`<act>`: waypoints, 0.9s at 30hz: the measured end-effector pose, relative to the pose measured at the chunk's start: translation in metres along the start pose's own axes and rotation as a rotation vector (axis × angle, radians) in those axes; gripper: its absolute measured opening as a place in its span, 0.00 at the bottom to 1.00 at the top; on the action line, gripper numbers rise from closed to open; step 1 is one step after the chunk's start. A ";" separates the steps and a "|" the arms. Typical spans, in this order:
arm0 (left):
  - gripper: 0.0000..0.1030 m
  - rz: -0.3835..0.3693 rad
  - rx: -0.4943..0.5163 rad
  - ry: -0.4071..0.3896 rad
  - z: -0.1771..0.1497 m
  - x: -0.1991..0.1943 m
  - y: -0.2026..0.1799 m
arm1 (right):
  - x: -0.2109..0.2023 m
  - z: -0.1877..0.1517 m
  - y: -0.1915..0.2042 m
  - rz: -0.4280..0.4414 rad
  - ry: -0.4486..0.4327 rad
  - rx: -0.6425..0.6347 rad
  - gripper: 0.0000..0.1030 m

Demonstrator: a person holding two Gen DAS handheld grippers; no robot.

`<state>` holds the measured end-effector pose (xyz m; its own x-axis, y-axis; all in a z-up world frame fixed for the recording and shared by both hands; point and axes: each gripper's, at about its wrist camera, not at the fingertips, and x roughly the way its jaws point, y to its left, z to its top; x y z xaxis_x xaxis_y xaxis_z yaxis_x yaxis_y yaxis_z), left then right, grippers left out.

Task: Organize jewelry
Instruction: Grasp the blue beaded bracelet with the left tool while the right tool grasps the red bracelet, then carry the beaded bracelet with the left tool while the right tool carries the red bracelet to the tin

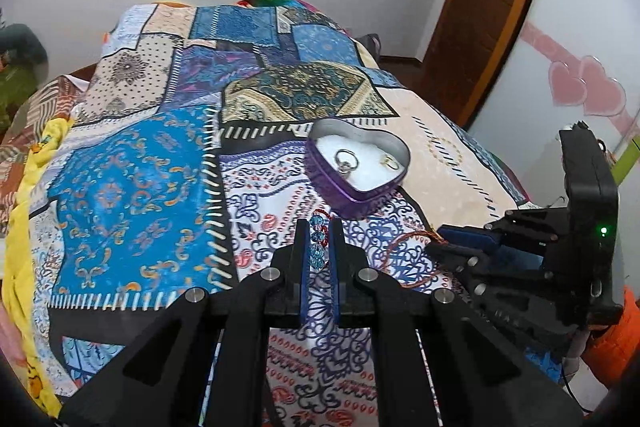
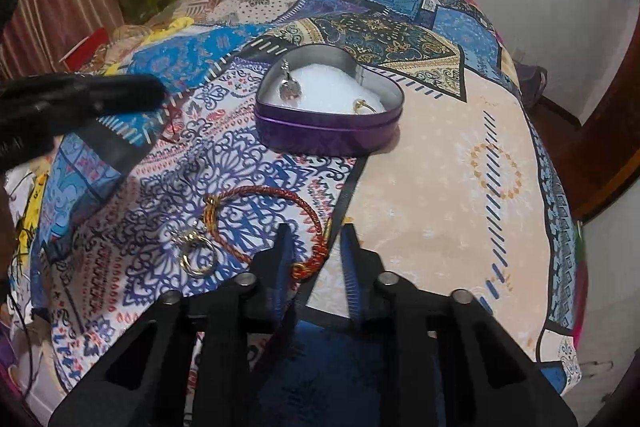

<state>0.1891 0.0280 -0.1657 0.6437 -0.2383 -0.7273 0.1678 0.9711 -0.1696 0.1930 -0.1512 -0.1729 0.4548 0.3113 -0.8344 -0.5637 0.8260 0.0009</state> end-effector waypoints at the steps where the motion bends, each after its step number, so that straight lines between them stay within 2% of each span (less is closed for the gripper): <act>1: 0.07 0.003 -0.004 -0.001 -0.001 -0.001 0.001 | -0.001 0.000 -0.002 -0.003 -0.001 0.007 0.09; 10: 0.07 0.017 0.007 -0.026 0.001 -0.010 -0.005 | -0.021 0.002 -0.007 0.011 -0.064 0.062 0.07; 27: 0.07 0.016 0.014 -0.103 0.024 -0.029 -0.019 | -0.064 0.034 -0.015 0.025 -0.227 0.090 0.07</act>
<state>0.1848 0.0159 -0.1255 0.7197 -0.2240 -0.6572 0.1671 0.9746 -0.1492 0.1955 -0.1681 -0.1008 0.5905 0.4215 -0.6882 -0.5176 0.8521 0.0778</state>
